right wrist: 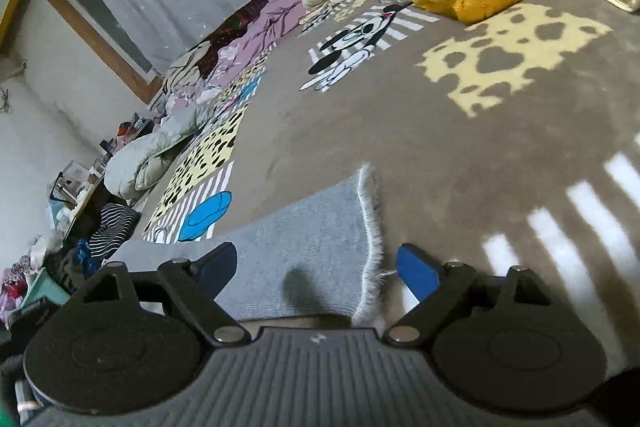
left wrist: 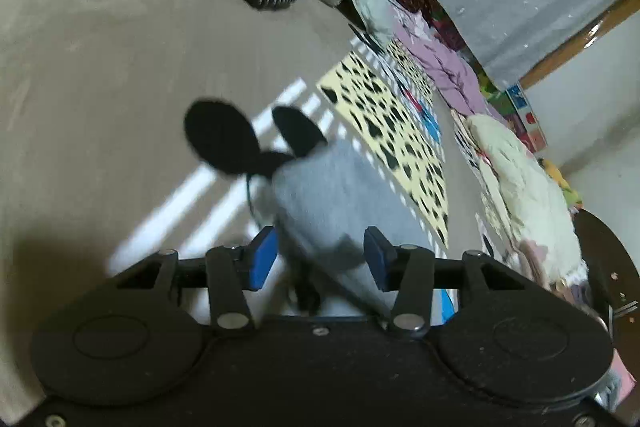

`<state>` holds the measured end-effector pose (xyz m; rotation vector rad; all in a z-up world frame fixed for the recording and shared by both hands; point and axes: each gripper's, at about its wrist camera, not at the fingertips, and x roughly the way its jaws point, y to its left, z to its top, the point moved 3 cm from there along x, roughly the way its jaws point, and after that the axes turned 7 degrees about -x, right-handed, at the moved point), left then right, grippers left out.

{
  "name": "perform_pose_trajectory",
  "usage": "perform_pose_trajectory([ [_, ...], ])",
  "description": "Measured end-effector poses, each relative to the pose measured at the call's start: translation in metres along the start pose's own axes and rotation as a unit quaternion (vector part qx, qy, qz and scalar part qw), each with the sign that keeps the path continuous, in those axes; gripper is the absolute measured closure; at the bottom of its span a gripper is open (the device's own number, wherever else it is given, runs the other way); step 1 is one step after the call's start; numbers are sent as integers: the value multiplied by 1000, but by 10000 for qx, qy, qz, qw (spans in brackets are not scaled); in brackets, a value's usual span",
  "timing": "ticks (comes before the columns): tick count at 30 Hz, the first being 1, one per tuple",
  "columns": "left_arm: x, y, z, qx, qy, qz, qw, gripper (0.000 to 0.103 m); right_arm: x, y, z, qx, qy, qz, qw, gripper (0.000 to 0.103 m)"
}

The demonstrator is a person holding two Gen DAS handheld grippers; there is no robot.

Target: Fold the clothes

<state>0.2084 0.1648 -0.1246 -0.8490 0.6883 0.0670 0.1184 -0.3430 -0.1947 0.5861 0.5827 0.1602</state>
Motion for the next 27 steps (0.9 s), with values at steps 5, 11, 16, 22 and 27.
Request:
perform_pose_trajectory([
  [5, 19, -4, 20, 212, -75, 116, 9997, 55, 3, 6, -1, -207, -24, 21, 9998, 16],
  [11, 40, -28, 33, 1148, 120, 404, 9925, 55, 6, 6, 2, -246, -46, 97, 9996, 19],
  [16, 33, -46, 29, 1638, 188, 414, 9854, 67, 7, 3, 4, -153, -11, 198, 9997, 18],
  [22, 3, -71, 19, 2130, -144, 341, 9763, 77, 5, -2, 6, 110, -41, 367, 9993, 19],
  [27, -28, -110, 2, 2583, -454, 79, 9650, 78, 1, -3, 7, 196, -89, 398, 9990, 19],
])
